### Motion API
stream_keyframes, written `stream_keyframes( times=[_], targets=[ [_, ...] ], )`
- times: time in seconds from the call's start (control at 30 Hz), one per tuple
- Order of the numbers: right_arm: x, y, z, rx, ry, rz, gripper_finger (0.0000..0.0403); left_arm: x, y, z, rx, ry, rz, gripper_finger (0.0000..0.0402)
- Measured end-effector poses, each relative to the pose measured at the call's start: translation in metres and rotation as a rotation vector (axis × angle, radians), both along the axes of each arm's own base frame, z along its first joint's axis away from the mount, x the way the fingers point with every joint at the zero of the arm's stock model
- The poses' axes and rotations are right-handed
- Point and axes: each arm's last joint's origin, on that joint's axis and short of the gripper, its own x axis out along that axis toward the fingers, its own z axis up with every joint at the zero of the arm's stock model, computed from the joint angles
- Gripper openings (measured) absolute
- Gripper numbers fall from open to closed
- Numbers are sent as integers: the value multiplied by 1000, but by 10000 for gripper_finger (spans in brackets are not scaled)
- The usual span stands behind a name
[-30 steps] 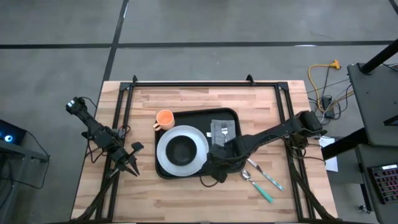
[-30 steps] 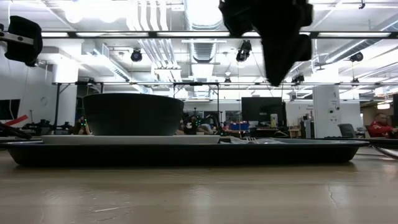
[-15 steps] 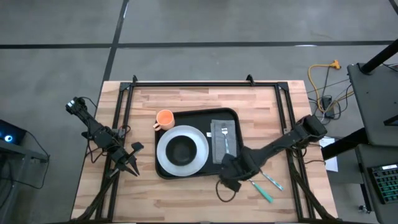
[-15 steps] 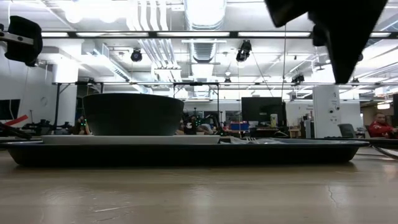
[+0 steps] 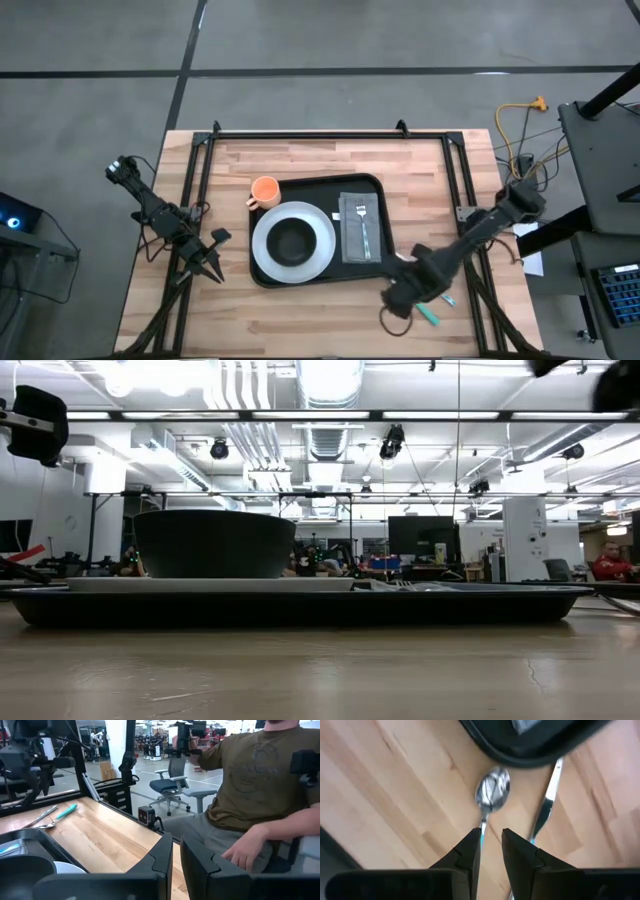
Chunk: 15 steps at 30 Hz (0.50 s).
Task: Set up tray
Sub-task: Put the blue spoon on the gray napkin to the left of the blue fork
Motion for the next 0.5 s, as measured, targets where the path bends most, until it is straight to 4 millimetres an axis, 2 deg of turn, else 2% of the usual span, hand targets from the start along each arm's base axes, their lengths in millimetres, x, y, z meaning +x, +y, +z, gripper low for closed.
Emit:
stream_keyframes(
  times=[0.2, 0.3, 0.5],
  targets=[
    [-29, 5, -6, 63, -69, -123, 68, 0, 0, 0, 0, 0, 0, 18],
    [-40, 5, -13, 111, -48, -172, 68, 0, 0, 0, 0, 0, 0, 18],
    [-58, 0, -29, 74, 13, -206, 68, 0, 0, 0, 0, 0, 0, 18]
  ],
)
